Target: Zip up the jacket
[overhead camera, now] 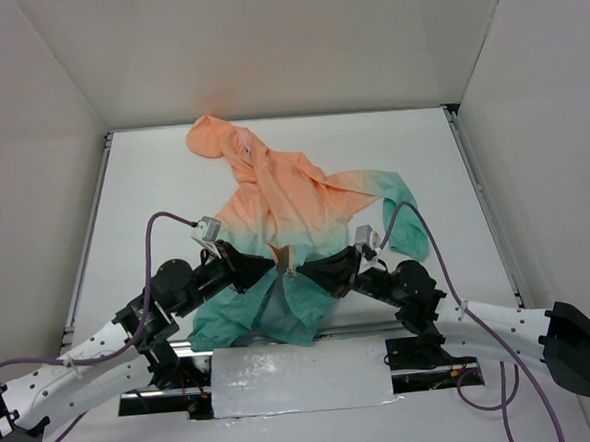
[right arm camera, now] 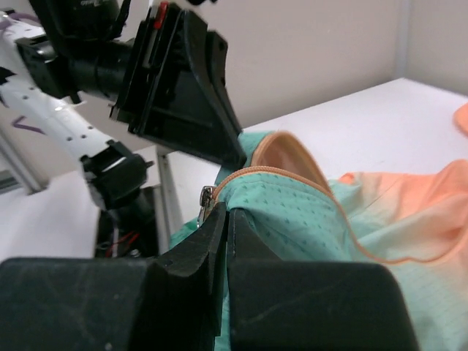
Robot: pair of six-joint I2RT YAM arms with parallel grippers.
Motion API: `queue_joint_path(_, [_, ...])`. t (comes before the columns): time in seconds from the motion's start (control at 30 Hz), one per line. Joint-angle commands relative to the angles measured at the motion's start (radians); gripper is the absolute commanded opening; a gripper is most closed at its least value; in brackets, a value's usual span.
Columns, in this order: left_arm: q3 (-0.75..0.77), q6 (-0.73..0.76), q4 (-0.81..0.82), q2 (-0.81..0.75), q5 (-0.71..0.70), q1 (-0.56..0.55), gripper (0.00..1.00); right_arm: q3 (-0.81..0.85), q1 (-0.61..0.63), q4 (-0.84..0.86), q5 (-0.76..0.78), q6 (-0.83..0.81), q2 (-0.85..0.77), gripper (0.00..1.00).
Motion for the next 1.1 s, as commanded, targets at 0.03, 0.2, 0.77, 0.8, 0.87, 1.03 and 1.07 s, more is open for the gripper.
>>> queue_joint_path(0.03, [0.03, 0.053, 0.135, -0.017, 0.065, 0.002, 0.0, -0.066, 0.005, 0.14, -0.036, 0.162, -0.032, 0.0])
queue_joint_path(0.2, [-0.015, 0.056, 0.253, -0.043, 0.119, 0.002, 0.0, -0.074, 0.005, 0.119, 0.006, 0.307, -0.063, 0.0])
queue_joint_path(0.77, [-0.086, -0.076, 0.362, -0.037, 0.185, 0.002, 0.0, -0.137, 0.005, 0.373, 0.021, 0.386, 0.049, 0.0])
queue_joint_path(0.8, [-0.084, -0.083, 0.347, -0.037, 0.185, 0.002, 0.0, -0.138, 0.005, 0.413, 0.021, 0.387, 0.058, 0.0])
queue_joint_path(0.87, [-0.081, -0.116, 0.331, -0.03, 0.182, 0.002, 0.0, -0.131, 0.005, 0.43, 0.012, 0.384, 0.075, 0.0])
queue_joint_path(1.03, [-0.086, -0.163, 0.311, -0.026, 0.187, 0.003, 0.0, -0.114, 0.005, 0.433, 0.015, 0.372, 0.1, 0.0])
queue_joint_path(1.07, [-0.087, -0.168, 0.308, -0.029, 0.185, 0.003, 0.0, -0.112, 0.005, 0.436, 0.016, 0.371, 0.101, 0.0])
